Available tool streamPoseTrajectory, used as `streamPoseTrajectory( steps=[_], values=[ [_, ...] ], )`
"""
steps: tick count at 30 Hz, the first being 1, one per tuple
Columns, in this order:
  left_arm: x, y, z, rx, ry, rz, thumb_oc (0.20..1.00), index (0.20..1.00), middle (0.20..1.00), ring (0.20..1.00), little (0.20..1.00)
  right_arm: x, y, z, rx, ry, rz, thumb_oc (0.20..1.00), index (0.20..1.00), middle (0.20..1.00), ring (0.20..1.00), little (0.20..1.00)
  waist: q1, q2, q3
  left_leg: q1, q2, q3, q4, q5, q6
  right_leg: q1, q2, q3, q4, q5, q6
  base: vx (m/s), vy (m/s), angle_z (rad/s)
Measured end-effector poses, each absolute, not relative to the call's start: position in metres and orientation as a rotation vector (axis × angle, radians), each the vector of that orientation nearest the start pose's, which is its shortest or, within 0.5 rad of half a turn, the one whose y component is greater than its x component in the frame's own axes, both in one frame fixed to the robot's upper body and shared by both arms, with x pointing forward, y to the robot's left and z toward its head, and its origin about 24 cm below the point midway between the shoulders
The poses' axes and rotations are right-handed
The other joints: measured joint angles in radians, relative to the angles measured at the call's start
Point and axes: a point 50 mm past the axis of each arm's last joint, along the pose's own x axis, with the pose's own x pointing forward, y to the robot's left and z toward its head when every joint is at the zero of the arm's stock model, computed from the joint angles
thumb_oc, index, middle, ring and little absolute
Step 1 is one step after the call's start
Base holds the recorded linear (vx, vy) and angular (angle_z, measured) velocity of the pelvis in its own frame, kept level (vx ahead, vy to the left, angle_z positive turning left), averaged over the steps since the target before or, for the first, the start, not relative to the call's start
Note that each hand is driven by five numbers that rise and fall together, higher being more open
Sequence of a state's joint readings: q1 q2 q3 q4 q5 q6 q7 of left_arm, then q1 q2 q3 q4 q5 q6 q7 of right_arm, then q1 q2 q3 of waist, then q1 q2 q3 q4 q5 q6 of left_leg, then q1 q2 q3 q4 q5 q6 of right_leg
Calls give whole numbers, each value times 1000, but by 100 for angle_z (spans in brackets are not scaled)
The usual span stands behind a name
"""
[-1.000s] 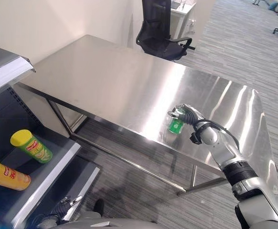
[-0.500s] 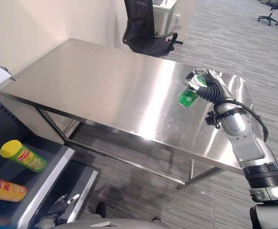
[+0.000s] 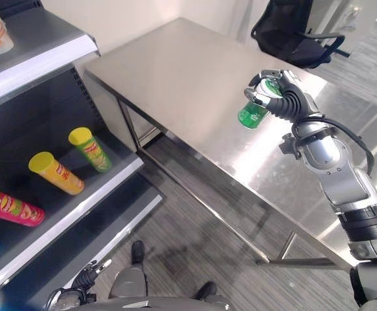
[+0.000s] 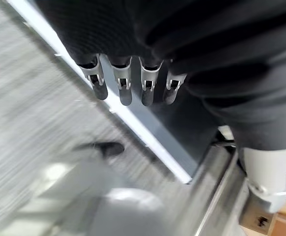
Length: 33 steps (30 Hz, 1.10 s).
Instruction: Put the goods on the table back onto the shelves and tidy them up.
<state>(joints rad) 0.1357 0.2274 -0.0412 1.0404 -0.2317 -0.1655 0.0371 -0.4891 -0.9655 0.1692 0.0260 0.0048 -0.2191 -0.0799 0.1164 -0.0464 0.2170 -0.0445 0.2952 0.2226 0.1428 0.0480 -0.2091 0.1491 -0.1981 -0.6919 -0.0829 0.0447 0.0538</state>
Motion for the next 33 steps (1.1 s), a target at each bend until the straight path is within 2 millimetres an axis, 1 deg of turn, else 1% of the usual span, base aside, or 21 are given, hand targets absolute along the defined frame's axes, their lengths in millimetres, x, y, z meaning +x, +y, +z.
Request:
streamPoseTrajectory(
  steps=[1,2,3,4,5,6,7,8,9,12,13,14,16,19,21,22,24,25,27,29,33],
  values=[
    [80,237,-154,31,1021,286,1000,1000,1000,1000,1000,300,-234,238,-958,-628,75,200,200,200,200,200,-19,11,-6,33,9,18,66,21,28,20,-27,-13,24,1,5,-108,0,77],
    [82,226,-156,6,1024,270,1000,1000,1000,1000,1000,298,-238,238,-988,-617,75,200,200,200,200,200,-52,57,-18,74,-18,18,51,80,76,-11,-104,-16,192,-17,5,-113,-10,116],
    [92,222,-154,1,994,253,1000,1000,1000,1000,1000,296,-241,236,-1009,-603,79,200,200,200,200,200,-91,96,-42,72,-24,18,-3,91,87,-99,-131,-21,322,-100,53,-141,23,115],
    [104,224,-149,7,942,249,1000,1000,1000,1000,1000,296,-238,239,-1012,-614,86,200,200,200,200,200,-97,111,-51,63,-13,25,-59,112,115,-173,-74,-15,323,-144,69,-221,52,88],
    [120,235,-141,39,886,251,1000,1000,1000,1000,1000,295,-237,242,-1015,-628,88,200,200,200,200,200,-88,109,-51,38,-25,17,-112,138,144,-215,19,-11,220,-123,43,-217,129,138],
    [135,246,-134,74,855,249,1000,1000,1000,1000,1000,290,-246,240,-1009,-618,58,200,200,200,200,200,-137,69,-63,9,-74,6,-184,194,143,-191,84,-15,43,-79,16,-182,163,270],
    [156,252,-124,111,801,229,1000,1000,1000,1000,1000,282,-264,241,-1037,-581,2,200,200,200,200,200,-190,-1,-67,20,-159,94,-234,207,134,-140,31,-61,-18,38,-85,-126,213,333],
    [160,228,-128,68,796,184,1000,1000,1000,1000,1000,279,-281,243,-1043,-543,-71,200,200,200,200,200,-178,69,-78,30,-82,237,-186,128,97,-130,46,-139,16,58,-80,-112,234,251],
    [154,221,-130,83,804,131,1000,1000,1000,1000,1000,278,-283,241,-1024,-540,-89,200,200,200,200,200,-157,80,-96,53,-56,322,-152,83,69,-125,27,-146,44,33,-67,-104,254,122],
    [126,223,-140,91,885,127,1000,1000,1000,1000,1000,273,-290,232,-1009,-511,-114,200,200,200,200,200,-130,97,-103,137,-66,327,-223,63,40,-119,-15,-160,77,49,-42,-103,232,51],
    [117,230,-142,121,924,133,1000,1000,1000,1000,1000,269,-297,223,-1020,-476,-149,200,200,200,200,200,-131,94,-102,131,-95,288,-235,26,79,-133,-51,-163,115,54,-33,-154,318,47],
    [105,244,-142,160,961,149,1000,1000,1000,1000,1000,267,-299,206,-993,-421,-144,200,200,200,200,200,-133,35,-103,133,-149,278,-235,9,109,-133,-116,-166,130,70,-4,-140,276,42],
    [100,259,-139,202,971,161,1000,1000,1000,1000,1000,266,-298,199,-967,-424,-176,200,200,200,200,200,-133,-20,-132,124,-216,258,-235,-13,149,-131,-181,-163,126,107,54,-111,280,31],
    [103,272,-134,270,966,143,1000,1000,1000,1000,1000,264,-296,203,-964,-454,-201,200,200,200,200,200,-136,-51,-137,133,-301,256,-235,-42,200,-121,-252,-127,101,159,109,-37,185,12],
    [102,275,-133,288,969,130,1000,1000,1000,1000,1000,258,-297,202,-985,-455,-204,200,200,200,200,200,-141,-57,-132,132,-319,254,-223,-52,214,-121,-280,-92,125,174,115,-11,57,11],
    [105,272,-133,281,963,128,1000,1000,1000,1000,1000,253,-302,193,-992,-412,-207,200,200,200,200,200,-172,-51,-123,138,-318,222,-226,-49,225,-130,-292,-2,184,174,119,-34,-15,74],
    [115,265,-133,283,943,99,1000,1000,1000,1000,1000,241,-308,187,-1031,-367,-195,200,200,200,200,200,-245,-25,-101,137,-297,145,-239,-33,254,-151,-222,366,226,68,204,-28,-58,92],
    [119,265,-133,286,941,92,1000,1000,1000,1000,1000,239,-313,190,-1043,-365,-218,200,200,200,200,200,-248,-39,-91,133,-289,147,-236,-23,247,-168,-187,472,203,40,213,45,-102,39],
    [125,264,-132,294,934,82,1000,1000,1000,1000,1000,227,-326,198,-1054,-367,-289,200,200,200,200,200,-264,-61,-94,123,-300,113,-240,-20,232,-139,-138,525,100,39,212,56,-136,35],
    [125,262,-133,292,936,78,1000,1000,1000,1000,1000,224,-330,210,-1061,-401,-328,200,200,200,200,200,-274,-85,-99,124,-305,96,-240,-15,220,-106,-126,506,38,40,181,35,-114,29],
    [109,244,-143,254,973,50,1000,1000,1000,1000,1000,226,-327,237,-1097,-492,-336,200,200,200,200,200,-261,-47,-114,107,-241,81,-240,2,176,-89,-56,473,-20,56,160,41,-118,6]
  ],
)
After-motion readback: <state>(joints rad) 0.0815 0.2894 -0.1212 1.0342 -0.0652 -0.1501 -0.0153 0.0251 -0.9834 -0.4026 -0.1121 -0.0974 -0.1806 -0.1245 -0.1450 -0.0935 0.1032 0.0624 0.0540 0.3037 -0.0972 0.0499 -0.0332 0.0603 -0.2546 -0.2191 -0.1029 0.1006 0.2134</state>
